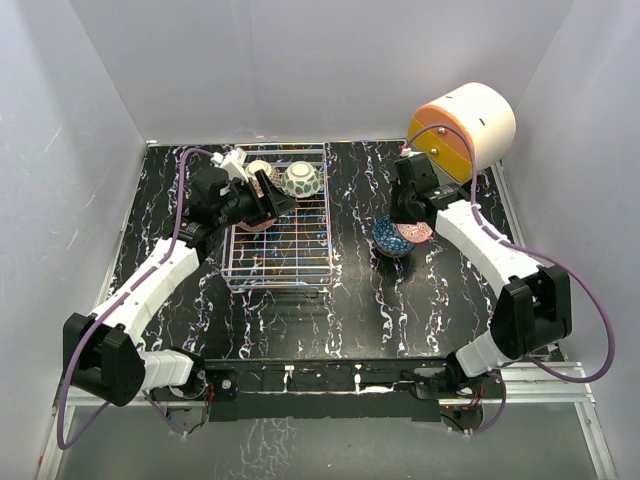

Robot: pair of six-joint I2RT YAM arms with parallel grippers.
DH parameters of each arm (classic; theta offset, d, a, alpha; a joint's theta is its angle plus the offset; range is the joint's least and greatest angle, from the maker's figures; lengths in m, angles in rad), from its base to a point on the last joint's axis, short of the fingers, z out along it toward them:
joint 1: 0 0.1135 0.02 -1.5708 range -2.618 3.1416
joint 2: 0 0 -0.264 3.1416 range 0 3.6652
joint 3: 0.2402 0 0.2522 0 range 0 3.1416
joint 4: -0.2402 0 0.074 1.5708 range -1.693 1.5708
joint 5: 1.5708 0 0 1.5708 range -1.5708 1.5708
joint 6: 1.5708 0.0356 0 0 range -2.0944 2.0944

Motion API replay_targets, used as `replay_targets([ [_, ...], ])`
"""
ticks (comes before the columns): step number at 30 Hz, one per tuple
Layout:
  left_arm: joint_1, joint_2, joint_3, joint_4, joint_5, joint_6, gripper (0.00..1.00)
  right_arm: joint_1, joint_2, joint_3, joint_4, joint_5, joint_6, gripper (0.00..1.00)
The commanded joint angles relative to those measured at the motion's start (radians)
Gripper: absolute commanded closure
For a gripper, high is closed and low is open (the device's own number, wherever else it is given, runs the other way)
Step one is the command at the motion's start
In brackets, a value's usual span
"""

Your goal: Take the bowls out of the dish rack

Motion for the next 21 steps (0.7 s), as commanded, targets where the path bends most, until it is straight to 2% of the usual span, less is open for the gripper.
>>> replay_targets([
  [1, 0.007, -0.020, 0.001, -0.003, 0.005, 0.015, 0.36, -0.001, 0.032, 0.055, 0.065, 0.043, -0.034, 0.92],
  [21, 0.011, 0.018, 0.006, 0.000, 0.008, 0.034, 0.35, 0.000, 0.152, 0.096, 0.094, -0.035, -0.073, 0.92],
])
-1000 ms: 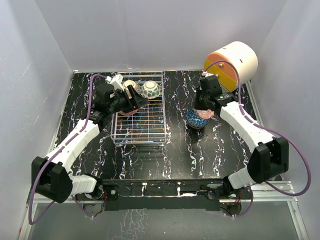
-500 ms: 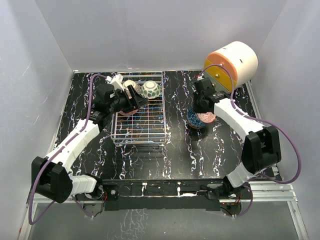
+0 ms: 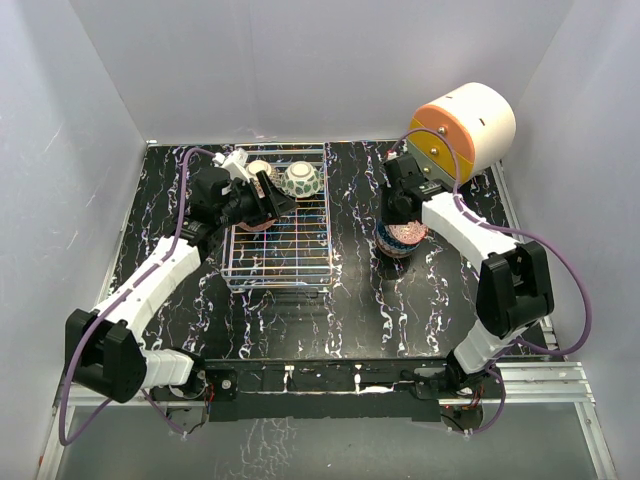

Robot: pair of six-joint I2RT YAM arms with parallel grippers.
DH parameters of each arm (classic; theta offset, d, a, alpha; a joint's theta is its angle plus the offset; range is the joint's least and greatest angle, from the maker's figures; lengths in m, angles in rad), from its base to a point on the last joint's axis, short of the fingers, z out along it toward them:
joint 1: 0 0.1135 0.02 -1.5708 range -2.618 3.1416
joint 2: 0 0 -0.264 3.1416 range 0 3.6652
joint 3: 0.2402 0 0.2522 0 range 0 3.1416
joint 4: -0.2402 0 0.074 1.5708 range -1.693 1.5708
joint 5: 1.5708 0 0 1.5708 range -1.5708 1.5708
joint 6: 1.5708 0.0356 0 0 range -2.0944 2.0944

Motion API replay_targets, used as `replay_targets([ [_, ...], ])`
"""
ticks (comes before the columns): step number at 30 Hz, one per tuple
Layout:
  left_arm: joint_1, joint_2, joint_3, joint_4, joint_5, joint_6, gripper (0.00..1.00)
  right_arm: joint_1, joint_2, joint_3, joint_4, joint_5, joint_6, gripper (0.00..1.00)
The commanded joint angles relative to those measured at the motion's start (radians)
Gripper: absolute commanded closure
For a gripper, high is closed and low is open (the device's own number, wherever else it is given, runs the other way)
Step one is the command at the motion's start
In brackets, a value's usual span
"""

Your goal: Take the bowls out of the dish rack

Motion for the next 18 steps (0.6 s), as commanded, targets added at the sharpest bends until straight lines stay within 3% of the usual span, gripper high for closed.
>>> replay_targets([
  [1, 0.012, 0.007, 0.006, 0.002, 0.010, 0.016, 0.35, -0.001, 0.010, 0.064, 0.061, -0.015, -0.027, 0.92],
  [10, 0.019, 0.029, 0.010, 0.014, 0.023, 0.018, 0.35, 0.013, -0.026, 0.061, 0.031, -0.044, -0.027, 0.92],
  [18, 0.019, 0.033, -0.007, 0.035, 0.033, 0.009, 0.35, 0.035, -0.022, 0.119, -0.056, 0.029, -0.049, 0.92],
])
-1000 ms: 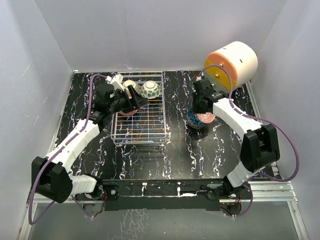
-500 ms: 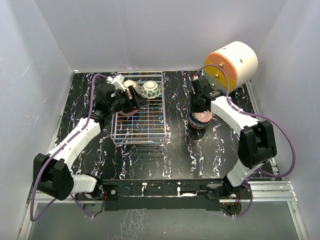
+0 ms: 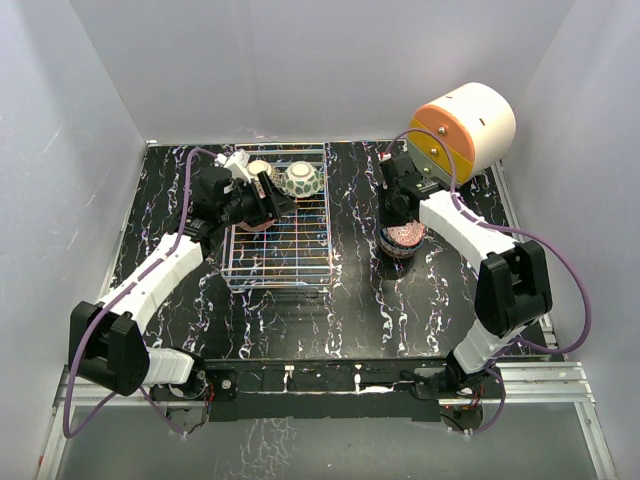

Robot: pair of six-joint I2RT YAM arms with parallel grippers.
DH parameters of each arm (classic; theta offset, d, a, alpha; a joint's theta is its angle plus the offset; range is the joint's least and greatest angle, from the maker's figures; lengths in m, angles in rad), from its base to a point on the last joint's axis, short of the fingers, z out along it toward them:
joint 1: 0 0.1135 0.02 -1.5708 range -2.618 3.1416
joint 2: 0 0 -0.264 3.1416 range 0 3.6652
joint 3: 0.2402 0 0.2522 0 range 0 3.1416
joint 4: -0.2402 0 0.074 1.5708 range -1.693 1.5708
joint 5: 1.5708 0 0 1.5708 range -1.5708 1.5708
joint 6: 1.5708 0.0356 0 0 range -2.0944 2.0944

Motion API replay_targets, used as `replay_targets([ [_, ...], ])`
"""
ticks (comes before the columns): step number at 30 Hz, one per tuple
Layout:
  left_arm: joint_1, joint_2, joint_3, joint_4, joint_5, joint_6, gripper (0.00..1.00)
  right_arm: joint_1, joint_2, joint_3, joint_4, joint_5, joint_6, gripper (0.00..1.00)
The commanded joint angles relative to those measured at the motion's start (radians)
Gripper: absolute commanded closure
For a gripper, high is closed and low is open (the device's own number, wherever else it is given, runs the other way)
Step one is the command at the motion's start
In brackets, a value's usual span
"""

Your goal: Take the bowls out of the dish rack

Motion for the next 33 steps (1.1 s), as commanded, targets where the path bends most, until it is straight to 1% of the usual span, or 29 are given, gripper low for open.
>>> replay_targets([
  [1, 0.008, -0.010, -0.008, 0.026, 0.022, 0.003, 0.35, 0.021, -0.031, 0.105, -0.022, 0.077, -0.026, 0.92],
  [8, 0.008, -0.028, -0.021, 0.023, 0.015, 0.007, 0.35, 0.039, -0.031, 0.109, -0.068, 0.130, -0.028, 0.92],
  [14, 0.009, -0.058, -0.025, 0.005, 0.007, 0.007, 0.35, 0.042, -0.023, 0.083, -0.068, 0.176, -0.029, 0.92],
  [27, 0.015, -0.102, -0.046, -0.049, -0.027, 0.035, 0.35, 0.041, 0.041, 0.062, -0.025, 0.151, -0.027, 0.91],
  [33, 0.019, -0.110, -0.052, -0.060, -0.034, 0.042, 0.35, 0.043, 0.068, 0.062, -0.026, 0.159, -0.021, 0.89],
])
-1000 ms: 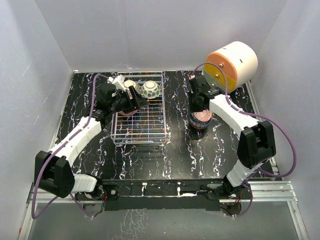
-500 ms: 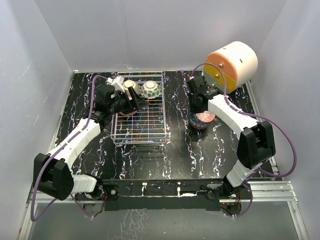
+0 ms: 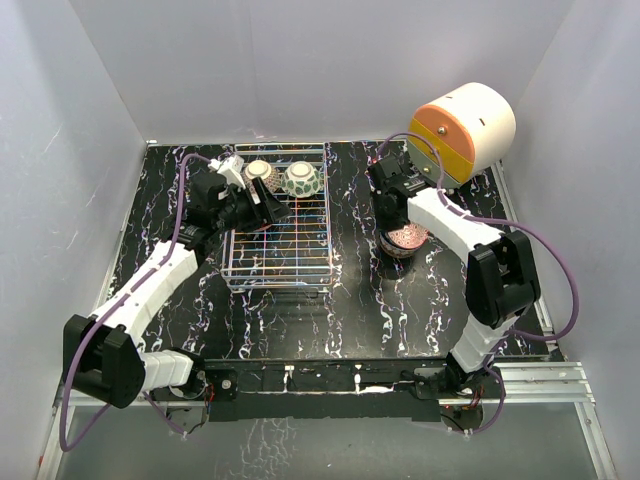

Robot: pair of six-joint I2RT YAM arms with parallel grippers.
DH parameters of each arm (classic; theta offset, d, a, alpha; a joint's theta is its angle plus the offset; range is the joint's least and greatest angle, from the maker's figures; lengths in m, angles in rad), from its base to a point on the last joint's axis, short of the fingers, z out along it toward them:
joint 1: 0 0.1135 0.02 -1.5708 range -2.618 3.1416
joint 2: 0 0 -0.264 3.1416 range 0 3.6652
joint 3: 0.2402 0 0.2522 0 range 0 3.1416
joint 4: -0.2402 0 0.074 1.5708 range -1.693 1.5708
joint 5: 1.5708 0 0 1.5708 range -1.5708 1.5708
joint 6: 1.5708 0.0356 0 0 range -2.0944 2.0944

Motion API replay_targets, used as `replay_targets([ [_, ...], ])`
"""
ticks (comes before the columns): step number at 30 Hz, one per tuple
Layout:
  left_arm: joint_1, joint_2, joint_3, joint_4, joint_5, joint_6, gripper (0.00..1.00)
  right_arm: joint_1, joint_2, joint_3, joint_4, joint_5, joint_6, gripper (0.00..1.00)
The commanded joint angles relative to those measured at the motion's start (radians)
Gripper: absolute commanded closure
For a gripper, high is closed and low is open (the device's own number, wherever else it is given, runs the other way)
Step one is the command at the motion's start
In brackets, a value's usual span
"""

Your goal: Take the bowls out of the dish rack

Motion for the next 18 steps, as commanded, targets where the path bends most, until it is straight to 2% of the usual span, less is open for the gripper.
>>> replay_targets([
  [1, 0.008, -0.048, -0.016, -0.015, -0.006, 0.016, 0.35, 0.002, -0.003, 0.007, 0.053, 0.037, 0.002, 0.88],
  [4, 0.011, -0.049, -0.019, -0.015, -0.004, 0.015, 0.35, 0.002, -0.006, 0.018, 0.044, 0.044, 0.008, 0.82],
  [9, 0.011, -0.049, -0.021, -0.016, -0.001, 0.015, 0.35, 0.003, -0.029, 0.034, 0.045, 0.024, 0.009, 0.65],
  [18, 0.013, -0.049, -0.026, -0.016, 0.002, 0.017, 0.35, 0.003, -0.151, 0.014, 0.055, 0.050, 0.025, 0.64],
])
